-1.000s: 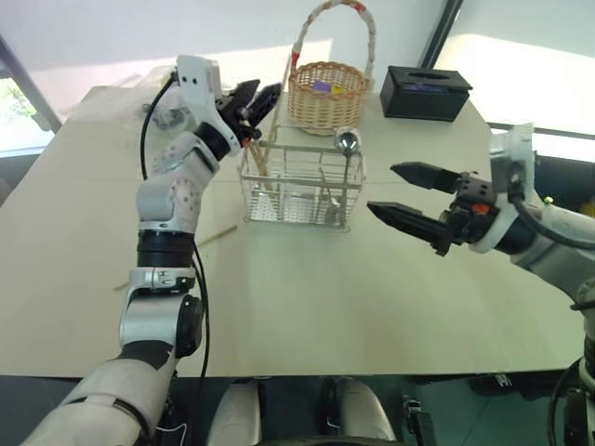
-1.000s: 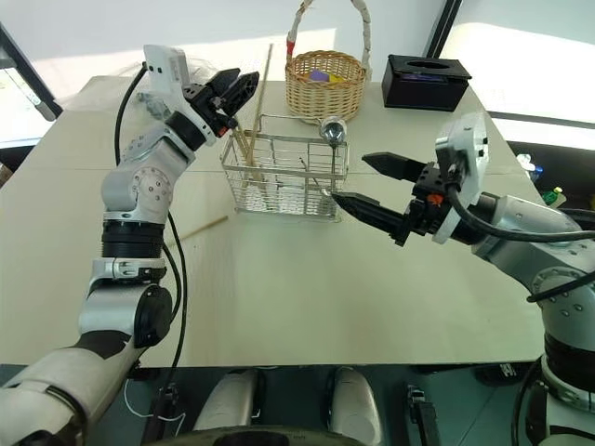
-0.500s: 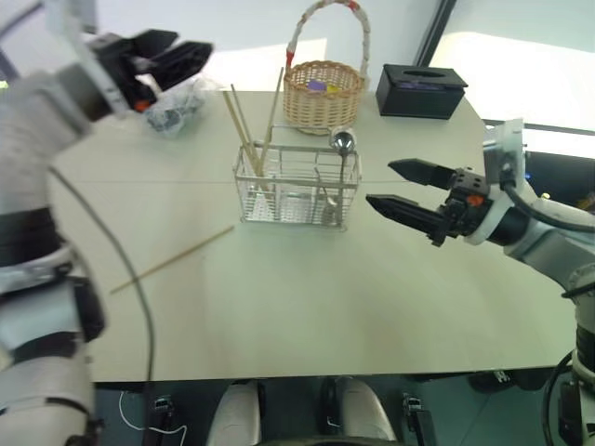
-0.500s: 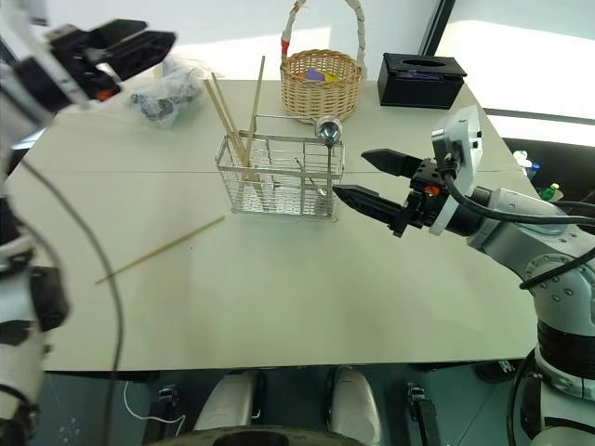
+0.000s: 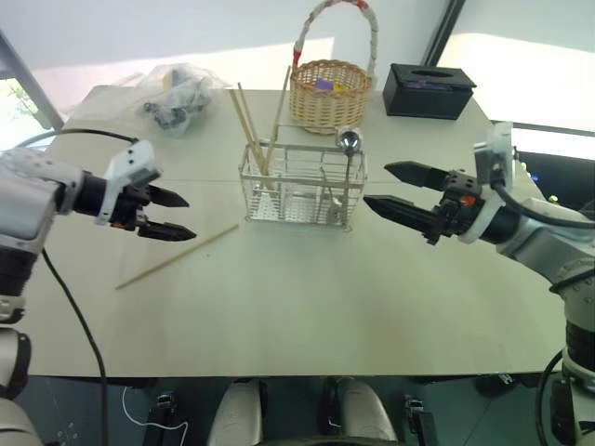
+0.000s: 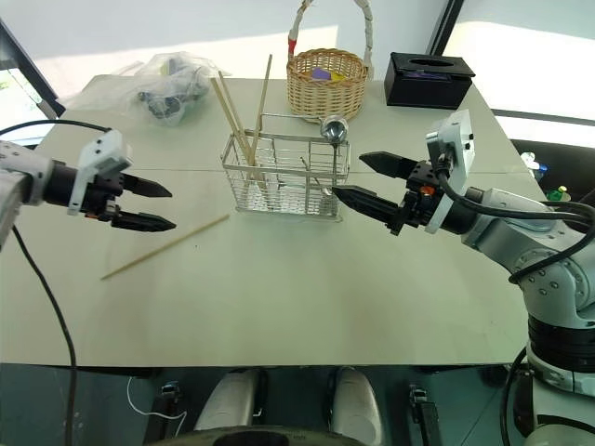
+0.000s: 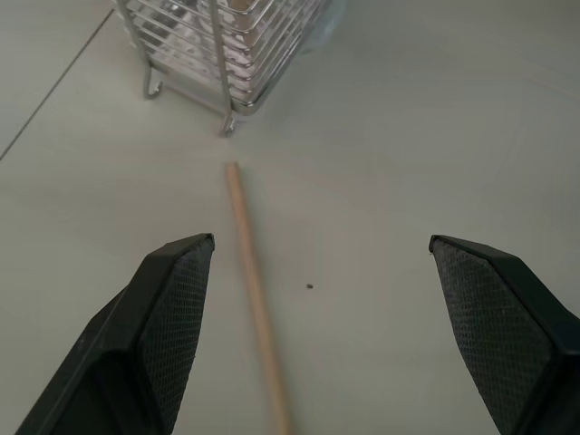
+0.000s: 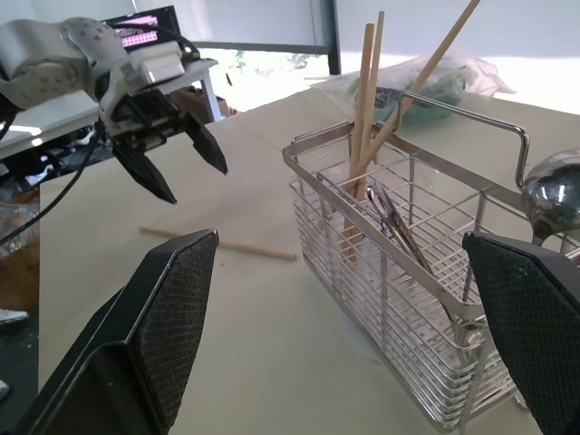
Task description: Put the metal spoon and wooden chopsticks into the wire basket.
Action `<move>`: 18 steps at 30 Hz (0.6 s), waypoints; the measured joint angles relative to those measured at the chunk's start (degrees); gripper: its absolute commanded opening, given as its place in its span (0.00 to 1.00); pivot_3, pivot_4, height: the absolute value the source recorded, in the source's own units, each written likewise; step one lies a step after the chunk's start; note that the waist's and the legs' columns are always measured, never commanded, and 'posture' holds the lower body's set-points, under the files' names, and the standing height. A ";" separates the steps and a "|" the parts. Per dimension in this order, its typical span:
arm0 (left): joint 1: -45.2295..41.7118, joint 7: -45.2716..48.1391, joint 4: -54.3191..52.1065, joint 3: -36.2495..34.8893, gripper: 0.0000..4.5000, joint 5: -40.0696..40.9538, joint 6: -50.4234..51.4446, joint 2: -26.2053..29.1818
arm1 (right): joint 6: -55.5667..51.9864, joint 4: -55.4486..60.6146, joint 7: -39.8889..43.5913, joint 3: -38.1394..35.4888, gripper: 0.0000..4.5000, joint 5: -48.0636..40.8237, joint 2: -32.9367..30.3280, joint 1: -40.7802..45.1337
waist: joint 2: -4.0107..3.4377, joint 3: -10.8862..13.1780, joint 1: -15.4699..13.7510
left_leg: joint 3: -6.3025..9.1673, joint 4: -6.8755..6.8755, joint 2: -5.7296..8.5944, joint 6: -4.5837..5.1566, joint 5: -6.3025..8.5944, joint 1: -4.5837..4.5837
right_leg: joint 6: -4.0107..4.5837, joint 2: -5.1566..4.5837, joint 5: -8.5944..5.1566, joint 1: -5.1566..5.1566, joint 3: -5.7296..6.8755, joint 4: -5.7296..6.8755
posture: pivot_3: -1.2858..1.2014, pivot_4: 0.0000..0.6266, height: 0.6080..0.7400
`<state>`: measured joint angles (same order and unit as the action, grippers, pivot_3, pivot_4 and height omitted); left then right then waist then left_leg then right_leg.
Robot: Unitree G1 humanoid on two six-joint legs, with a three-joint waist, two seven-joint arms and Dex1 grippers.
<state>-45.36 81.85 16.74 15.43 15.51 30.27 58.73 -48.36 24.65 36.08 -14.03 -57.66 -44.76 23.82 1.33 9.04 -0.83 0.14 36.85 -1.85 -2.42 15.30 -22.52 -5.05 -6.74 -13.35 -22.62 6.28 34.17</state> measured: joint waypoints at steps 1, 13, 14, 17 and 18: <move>-0.48 -0.35 1.80 1.03 0.89 -1.67 -1.10 -1.67 | -0.03 0.33 -0.29 -0.35 1.00 0.00 -0.02 -0.49 | 0.01 -0.01 -0.03 | 0.01 0.01 0.00 0.00 0.00 0.01 | -0.06 0.01 0.03 0.02 0.00 0.01 | 0.52 0.24 0.79; -8.64 -4.85 25.11 8.41 0.89 -17.64 -11.08 -16.72 | -0.11 8.33 3.73 -3.43 1.00 -1.88 -4.51 -9.62 | 0.11 -0.06 -0.02 | 0.03 0.12 -0.01 0.20 0.11 0.09 | -0.16 0.01 0.08 0.13 0.00 0.03 | 0.52 0.24 0.79; -9.01 -4.75 25.99 8.41 0.89 -18.37 -11.95 -17.20 | -0.01 8.96 4.79 -3.43 1.00 -1.81 -5.36 -10.63 | 0.07 -0.08 -0.06 | 0.03 0.13 0.00 0.20 0.11 0.09 | -0.15 -0.01 0.08 0.14 0.00 0.03 | 0.52 0.24 0.79; -9.66 -4.60 28.04 8.41 0.89 -20.02 -14.20 -18.12 | 0.59 10.31 8.39 -3.40 1.00 -1.38 -6.89 -13.37 | -0.02 -0.23 -0.20 | 0.03 0.16 0.00 0.22 0.12 0.12 | -0.15 -0.03 0.07 0.20 0.00 0.00 | 0.52 0.24 0.79; -9.94 -4.56 28.70 8.41 0.89 -20.57 -14.70 -18.46 | 1.05 10.62 9.32 -3.39 1.00 -0.90 -7.52 -14.17 | -0.08 -0.27 -0.25 | 0.04 0.17 0.00 0.22 0.12 0.12 | -0.09 -0.04 0.03 0.21 0.00 0.00 | 0.52 0.24 0.79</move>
<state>-55.30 77.29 45.44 23.84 -5.06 15.57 40.28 -47.31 35.27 45.40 -17.42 -58.56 -52.28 9.65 1.25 8.76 -1.08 0.17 37.02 -1.85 -2.20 15.42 -22.40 -5.15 -6.78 -13.32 -22.41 6.28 34.17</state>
